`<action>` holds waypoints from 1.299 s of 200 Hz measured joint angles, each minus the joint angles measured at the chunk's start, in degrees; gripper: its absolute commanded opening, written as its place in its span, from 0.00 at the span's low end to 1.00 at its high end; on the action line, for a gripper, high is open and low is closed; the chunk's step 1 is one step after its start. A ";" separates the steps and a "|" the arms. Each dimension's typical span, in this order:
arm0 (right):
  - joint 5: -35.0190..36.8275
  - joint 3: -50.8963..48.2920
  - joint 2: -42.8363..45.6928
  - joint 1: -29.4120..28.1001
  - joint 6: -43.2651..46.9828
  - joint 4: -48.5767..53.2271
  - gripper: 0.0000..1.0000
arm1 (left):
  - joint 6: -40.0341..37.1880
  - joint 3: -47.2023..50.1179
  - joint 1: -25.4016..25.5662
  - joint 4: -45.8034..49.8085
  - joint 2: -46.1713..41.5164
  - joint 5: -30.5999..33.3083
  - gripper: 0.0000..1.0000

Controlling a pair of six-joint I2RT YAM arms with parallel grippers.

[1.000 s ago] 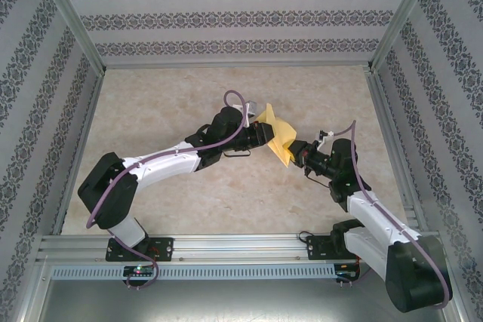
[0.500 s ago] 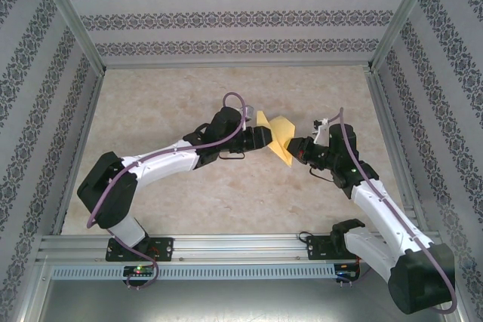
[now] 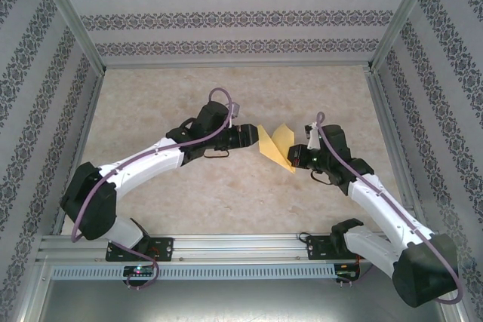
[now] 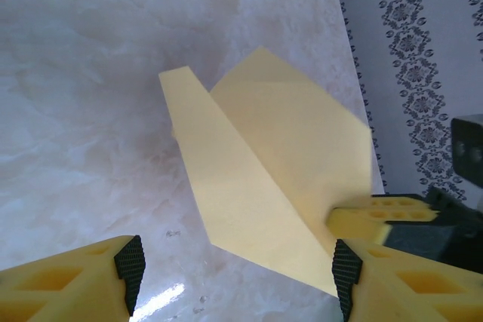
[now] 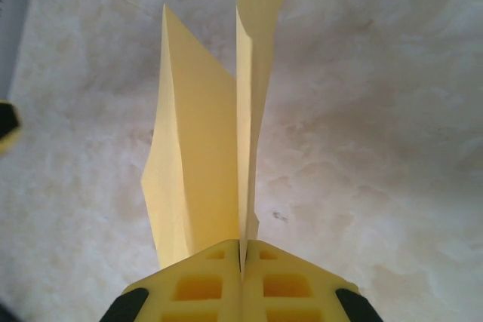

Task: Fold a paper plane with a square sheet of paper (pick it up from the middle)
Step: Turn over the paper at the center of the table.

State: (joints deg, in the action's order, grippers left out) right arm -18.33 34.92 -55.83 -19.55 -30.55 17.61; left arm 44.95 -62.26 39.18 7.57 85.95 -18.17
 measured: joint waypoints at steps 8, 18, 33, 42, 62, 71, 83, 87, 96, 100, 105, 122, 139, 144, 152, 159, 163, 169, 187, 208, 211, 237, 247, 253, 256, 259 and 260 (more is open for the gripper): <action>2.10 0.09 -0.13 -1.33 1.01 0.37 0.00 | 0.07 0.11 0.02 -0.04 -0.20 -0.20 0.69; 5.09 0.20 -0.20 -3.13 2.23 0.68 0.00 | 0.24 0.50 0.02 -0.13 -0.33 -0.52 0.69; 9.49 0.33 -0.22 -6.05 4.07 0.66 0.00 | 1.16 1.90 -0.07 -0.85 -0.42 -1.57 0.69; 12.22 0.46 -0.28 -8.00 5.14 0.61 0.00 | 2.01 3.10 -0.20 -1.62 -0.42 -2.29 0.69; 17.68 0.74 -0.94 -11.72 7.06 0.11 0.00 | 4.00 5.51 -0.31 -3.30 -0.07 -3.56 0.68; 20.46 0.76 -1.29 -13.46 8.04 -0.26 0.00 | 4.85 6.29 -0.31 -4.24 0.31 -4.15 0.68; 23.98 0.76 -1.84 -16.04 9.40 -0.74 0.00 | 5.66 7.19 -0.31 -5.35 0.83 -4.39 0.68; 25.03 0.76 -2.05 -16.83 9.79 -0.94 0.00 | 5.79 7.45 -0.31 -5.51 0.92 -4.42 0.68; 27.54 0.76 -2.62 -18.86 10.91 -1.49 0.00 | 6.10 8.00 -0.31 -5.53 0.98 -4.26 0.68; 28.76 0.76 -2.93 -19.80 11.41 -1.77 0.00 | 6.14 8.15 -0.31 -5.51 0.98 -4.22 0.68; 30.14 0.76 -3.30 -20.87 11.93 -2.03 0.00 | 6.14 8.28 -0.31 -5.51 0.98 -4.04 0.68; 34.12 0.76 -4.83 -24.17 13.75 -3.54 0.00 | 6.14 8.52 -0.31 -5.53 0.98 -3.58 0.68; 37.64 0.76 -6.60 -27.10 15.19 -5.11 0.00 | 6.12 8.79 -0.31 -5.51 0.98 -2.73 0.68; 38.49 0.76 -7.17 -27.96 15.56 -5.53 0.00 | 6.10 8.85 -0.31 -5.49 0.98 -2.51 0.68; 39.65 0.72 -8.02 -29.11 15.93 -6.36 0.00 | 6.10 8.94 -0.31 -5.44 0.98 -2.29 0.68; 40.46 0.68 -8.66 -30.01 16.15 -7.06 0.00 | 6.10 9.05 -0.31 -5.46 0.98 -2.12 0.68; 40.76 0.63 -8.94 -30.49 16.24 -7.34 0.00 | 6.10 9.16 -0.31 -5.49 0.98 -1.95 0.68; 41.42 0.52 -9.31 -31.26 16.46 -7.98 0.00 | 6.10 9.27 -0.31 -5.44 0.94 -1.77 0.68; 42.77 0.15 -10.03 -33.27 17.20 -9.35 0.00 | 6.05 10.19 -0.44 -5.35 0.35 -0.52 0.68; 44.44 -0.37 -11.58 -35.89 18.14 -11.15 0.00 | 5.70 12.00 -1.14 -4.22 -2.05 1.36 0.68; 44.65 -0.48 -11.85 -36.30 18.32 -11.37 0.00 | 5.64 12.17 -1.27 -3.93 -2.40 1.68 0.68; 46.99 -0.96 -15.47 -40.24 19.67 -12.26 0.00 | 4.98 13.97 -2.14 -2.69 -6.19 3.48 0.69; 48.39 -0.96 -17.05 -42.05 20.22 -12.57 0.00 | 4.92 14.84 -2.56 -2.32 -7.54 3.74 0.68; 49.20 -0.96 -17.99 -43.08 20.50 -12.81 0.00 | 4.83 15.34 -2.84 -2.01 -8.17 3.91 0.68; 49.48 -0.96 -18.53 -43.85 20.72 -12.94 0.00 | 4.81 15.63 -2.97 -1.90 -8.48 3.93 0.68; 50.07 -0.96 -19.04 -44.57 20.90 -13.16 0.00 | 4.79 15.89 -3.13 -1.81 -8.72 4.00 0.69; 50.14 -0.96 -19.15 -44.68 20.94 -13.18 0.00 | 4.76 16.00 -3.21 -1.73 -8.83 4.02 0.69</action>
State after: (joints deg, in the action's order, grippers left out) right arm 31.81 33.95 -74.98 -64.23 -9.61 4.43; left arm 49.71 -46.26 35.97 5.85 77.12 -14.15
